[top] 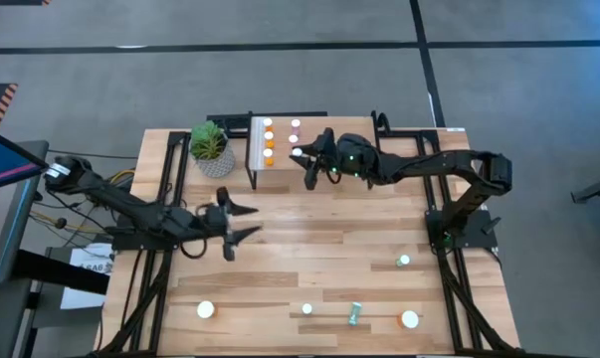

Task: Pick and place medicine bottles onto shelf by color
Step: Put the pink pill bottle on the shelf aligned with the other pink pill bottles

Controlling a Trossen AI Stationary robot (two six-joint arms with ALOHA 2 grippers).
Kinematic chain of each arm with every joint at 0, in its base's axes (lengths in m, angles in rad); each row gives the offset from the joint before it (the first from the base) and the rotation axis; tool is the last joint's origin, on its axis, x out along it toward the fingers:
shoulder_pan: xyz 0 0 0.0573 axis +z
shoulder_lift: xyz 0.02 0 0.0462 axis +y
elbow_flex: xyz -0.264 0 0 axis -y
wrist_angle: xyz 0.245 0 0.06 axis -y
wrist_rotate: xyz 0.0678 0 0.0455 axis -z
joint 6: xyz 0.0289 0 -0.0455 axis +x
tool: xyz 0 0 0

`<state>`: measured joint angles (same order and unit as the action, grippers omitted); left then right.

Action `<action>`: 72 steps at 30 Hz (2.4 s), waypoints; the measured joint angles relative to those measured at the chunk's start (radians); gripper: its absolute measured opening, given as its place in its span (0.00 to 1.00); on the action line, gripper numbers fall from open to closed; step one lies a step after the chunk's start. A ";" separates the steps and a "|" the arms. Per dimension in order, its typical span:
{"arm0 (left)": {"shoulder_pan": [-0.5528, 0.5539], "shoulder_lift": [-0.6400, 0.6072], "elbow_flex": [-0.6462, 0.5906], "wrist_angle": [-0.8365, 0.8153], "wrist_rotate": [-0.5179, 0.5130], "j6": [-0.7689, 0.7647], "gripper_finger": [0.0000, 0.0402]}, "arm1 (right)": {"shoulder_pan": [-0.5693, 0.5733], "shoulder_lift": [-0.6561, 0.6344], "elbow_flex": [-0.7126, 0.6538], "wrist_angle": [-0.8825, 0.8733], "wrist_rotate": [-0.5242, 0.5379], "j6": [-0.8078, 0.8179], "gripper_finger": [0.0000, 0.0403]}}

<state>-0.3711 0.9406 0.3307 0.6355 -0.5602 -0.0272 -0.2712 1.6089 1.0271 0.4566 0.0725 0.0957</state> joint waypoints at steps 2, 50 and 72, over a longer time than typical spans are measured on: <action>0.011 -0.057 -0.042 0.035 0.004 -0.009 0.52 | -0.012 0.000 0.000 0.001 0.000 -0.005 0.35; 0.017 -0.179 -0.060 -0.100 0.013 -0.045 0.52 | -0.051 0.146 -0.002 0.107 -0.025 -0.044 0.35; 0.017 -0.179 -0.060 -0.099 0.014 -0.048 0.52 | -0.058 0.137 -0.001 0.100 -0.022 -0.033 0.53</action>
<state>-0.3538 0.7612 0.2703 0.5369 -0.5465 -0.0757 -0.3292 1.7460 1.0266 0.5567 0.0502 0.0628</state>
